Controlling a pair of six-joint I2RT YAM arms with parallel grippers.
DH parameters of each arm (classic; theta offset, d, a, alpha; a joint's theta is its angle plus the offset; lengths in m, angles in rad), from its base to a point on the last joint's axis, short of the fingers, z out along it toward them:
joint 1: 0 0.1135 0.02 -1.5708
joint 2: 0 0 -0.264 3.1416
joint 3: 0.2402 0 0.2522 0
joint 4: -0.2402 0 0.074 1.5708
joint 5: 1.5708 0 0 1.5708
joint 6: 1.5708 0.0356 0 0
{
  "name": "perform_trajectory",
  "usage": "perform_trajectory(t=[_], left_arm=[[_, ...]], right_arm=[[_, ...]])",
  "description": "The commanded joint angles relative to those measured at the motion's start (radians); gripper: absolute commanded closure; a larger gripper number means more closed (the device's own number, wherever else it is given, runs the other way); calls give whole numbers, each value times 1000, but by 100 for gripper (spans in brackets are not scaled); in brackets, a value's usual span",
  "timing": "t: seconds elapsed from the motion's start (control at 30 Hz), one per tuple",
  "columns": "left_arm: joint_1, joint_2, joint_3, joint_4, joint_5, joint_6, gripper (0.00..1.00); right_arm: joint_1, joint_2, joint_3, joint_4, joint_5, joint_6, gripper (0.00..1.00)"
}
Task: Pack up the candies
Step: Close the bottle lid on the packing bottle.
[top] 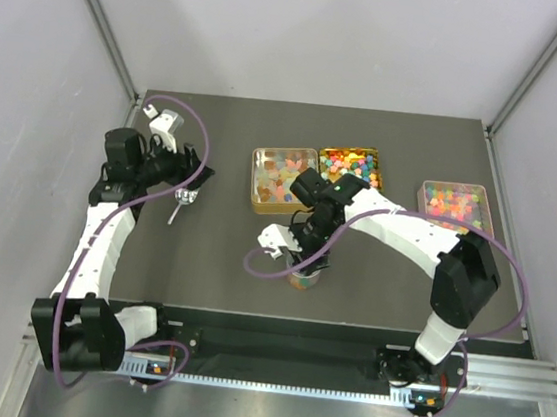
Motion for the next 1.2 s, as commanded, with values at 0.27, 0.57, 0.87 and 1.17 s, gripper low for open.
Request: perform_trajectory(t=[0.27, 0.57, 0.87, 1.17], left_arm=[[2, 23, 34, 37, 12, 1, 30], [4, 13, 30, 34, 6, -1, 30], [4, -6, 16, 31, 5, -1, 30], [4, -13, 13, 39, 8, 1, 30]], right_arm=[[-37, -127, -38, 63, 92, -91, 37], [-39, -84, -127, 152, 94, -59, 37], [-39, -104, -79, 132, 106, -33, 37], [-41, -115, 21, 123, 123, -34, 37]])
